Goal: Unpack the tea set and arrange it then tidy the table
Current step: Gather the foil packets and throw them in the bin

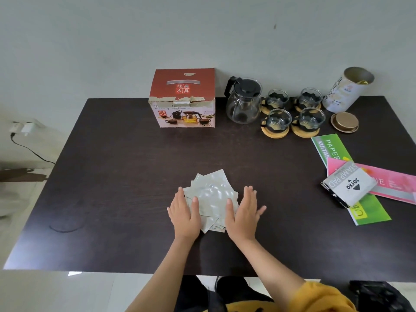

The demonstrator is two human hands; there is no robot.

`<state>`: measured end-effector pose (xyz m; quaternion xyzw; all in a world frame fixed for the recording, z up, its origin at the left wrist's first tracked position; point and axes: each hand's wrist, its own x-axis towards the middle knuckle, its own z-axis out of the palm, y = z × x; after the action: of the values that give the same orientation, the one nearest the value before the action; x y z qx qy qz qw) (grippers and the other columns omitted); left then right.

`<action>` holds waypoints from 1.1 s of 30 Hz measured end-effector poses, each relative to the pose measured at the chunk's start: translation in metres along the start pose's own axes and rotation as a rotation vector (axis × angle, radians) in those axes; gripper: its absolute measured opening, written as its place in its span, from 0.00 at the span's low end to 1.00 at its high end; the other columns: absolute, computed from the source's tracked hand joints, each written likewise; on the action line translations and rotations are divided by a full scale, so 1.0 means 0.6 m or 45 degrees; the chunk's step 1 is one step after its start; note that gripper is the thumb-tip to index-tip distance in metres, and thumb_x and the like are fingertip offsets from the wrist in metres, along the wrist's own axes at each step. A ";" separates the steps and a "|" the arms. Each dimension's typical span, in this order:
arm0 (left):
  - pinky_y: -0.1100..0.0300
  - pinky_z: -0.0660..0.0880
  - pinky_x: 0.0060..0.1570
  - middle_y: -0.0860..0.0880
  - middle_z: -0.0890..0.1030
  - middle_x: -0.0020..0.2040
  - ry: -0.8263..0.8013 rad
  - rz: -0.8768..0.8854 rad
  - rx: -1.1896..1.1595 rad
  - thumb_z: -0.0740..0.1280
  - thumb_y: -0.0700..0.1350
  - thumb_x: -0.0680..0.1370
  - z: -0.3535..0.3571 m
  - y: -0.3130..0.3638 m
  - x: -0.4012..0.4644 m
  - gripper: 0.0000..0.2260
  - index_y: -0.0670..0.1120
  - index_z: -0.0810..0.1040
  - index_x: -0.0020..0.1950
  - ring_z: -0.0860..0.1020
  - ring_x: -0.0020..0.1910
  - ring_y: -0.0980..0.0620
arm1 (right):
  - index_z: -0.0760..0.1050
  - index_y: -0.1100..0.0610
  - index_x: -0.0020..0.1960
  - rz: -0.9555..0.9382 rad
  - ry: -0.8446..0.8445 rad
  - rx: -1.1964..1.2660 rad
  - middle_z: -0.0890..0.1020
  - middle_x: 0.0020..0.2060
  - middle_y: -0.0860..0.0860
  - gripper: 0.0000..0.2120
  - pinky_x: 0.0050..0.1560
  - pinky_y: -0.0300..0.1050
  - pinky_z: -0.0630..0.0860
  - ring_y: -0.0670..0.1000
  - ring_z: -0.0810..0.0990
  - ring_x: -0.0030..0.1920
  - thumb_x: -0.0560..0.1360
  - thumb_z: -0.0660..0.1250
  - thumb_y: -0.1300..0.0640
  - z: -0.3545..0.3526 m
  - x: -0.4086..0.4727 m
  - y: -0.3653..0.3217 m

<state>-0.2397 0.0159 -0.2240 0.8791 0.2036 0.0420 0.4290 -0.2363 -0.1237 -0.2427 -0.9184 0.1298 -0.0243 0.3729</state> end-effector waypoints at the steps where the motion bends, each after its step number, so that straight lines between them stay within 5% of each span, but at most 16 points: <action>1: 0.48 0.41 0.72 0.51 0.58 0.77 -0.056 0.001 0.003 0.43 0.64 0.73 0.004 -0.001 -0.002 0.36 0.46 0.55 0.77 0.53 0.76 0.52 | 0.54 0.62 0.77 -0.022 -0.026 0.004 0.58 0.77 0.57 0.37 0.73 0.60 0.38 0.55 0.50 0.78 0.76 0.45 0.38 0.004 0.000 -0.008; 8: 0.51 0.44 0.74 0.52 0.58 0.77 -0.089 0.170 0.109 0.42 0.59 0.77 -0.001 -0.025 -0.005 0.31 0.47 0.52 0.77 0.52 0.76 0.55 | 0.53 0.57 0.78 -0.129 -0.181 0.205 0.56 0.78 0.53 0.36 0.74 0.49 0.37 0.48 0.48 0.78 0.77 0.44 0.38 0.033 -0.006 -0.040; 15: 0.51 0.45 0.74 0.51 0.52 0.78 -0.047 0.193 0.198 0.43 0.60 0.78 0.007 -0.029 -0.006 0.32 0.44 0.50 0.78 0.51 0.77 0.51 | 0.61 0.58 0.74 -0.091 -0.104 0.194 0.62 0.75 0.54 0.32 0.73 0.54 0.59 0.53 0.57 0.75 0.77 0.49 0.40 -0.007 0.048 -0.038; 19: 0.48 0.46 0.75 0.51 0.47 0.78 -0.094 0.200 0.235 0.48 0.67 0.75 0.004 -0.027 -0.006 0.38 0.45 0.48 0.78 0.47 0.77 0.53 | 0.62 0.56 0.74 -0.094 -0.261 -0.020 0.63 0.75 0.54 0.26 0.75 0.60 0.51 0.54 0.56 0.76 0.81 0.54 0.45 -0.007 0.124 -0.075; 24: 0.48 0.42 0.73 0.51 0.42 0.78 -0.236 0.209 0.438 0.58 0.78 0.63 -0.002 -0.020 -0.007 0.54 0.49 0.41 0.77 0.44 0.77 0.54 | 0.58 0.54 0.76 -0.156 -0.676 -0.393 0.54 0.78 0.51 0.28 0.73 0.65 0.43 0.58 0.49 0.77 0.81 0.49 0.41 -0.008 0.179 -0.112; 28: 0.44 0.47 0.73 0.51 0.40 0.78 -0.284 0.169 0.590 0.59 0.82 0.56 -0.001 -0.013 -0.005 0.61 0.49 0.39 0.77 0.45 0.77 0.51 | 0.70 0.53 0.66 -0.284 -0.779 -0.464 0.60 0.74 0.49 0.22 0.73 0.62 0.52 0.57 0.57 0.72 0.81 0.51 0.42 -0.011 0.165 -0.113; 33: 0.43 0.49 0.72 0.51 0.44 0.78 -0.286 0.157 0.607 0.60 0.81 0.56 0.000 -0.009 -0.004 0.61 0.47 0.44 0.77 0.48 0.77 0.50 | 0.73 0.55 0.57 -0.329 -0.718 -0.382 0.68 0.62 0.48 0.18 0.64 0.51 0.65 0.53 0.66 0.62 0.81 0.54 0.43 -0.024 0.133 -0.088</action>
<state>-0.2435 0.0180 -0.2280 0.9652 0.1049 -0.0789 0.2263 -0.1498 -0.1174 -0.1998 -0.9424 -0.0936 0.2028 0.2489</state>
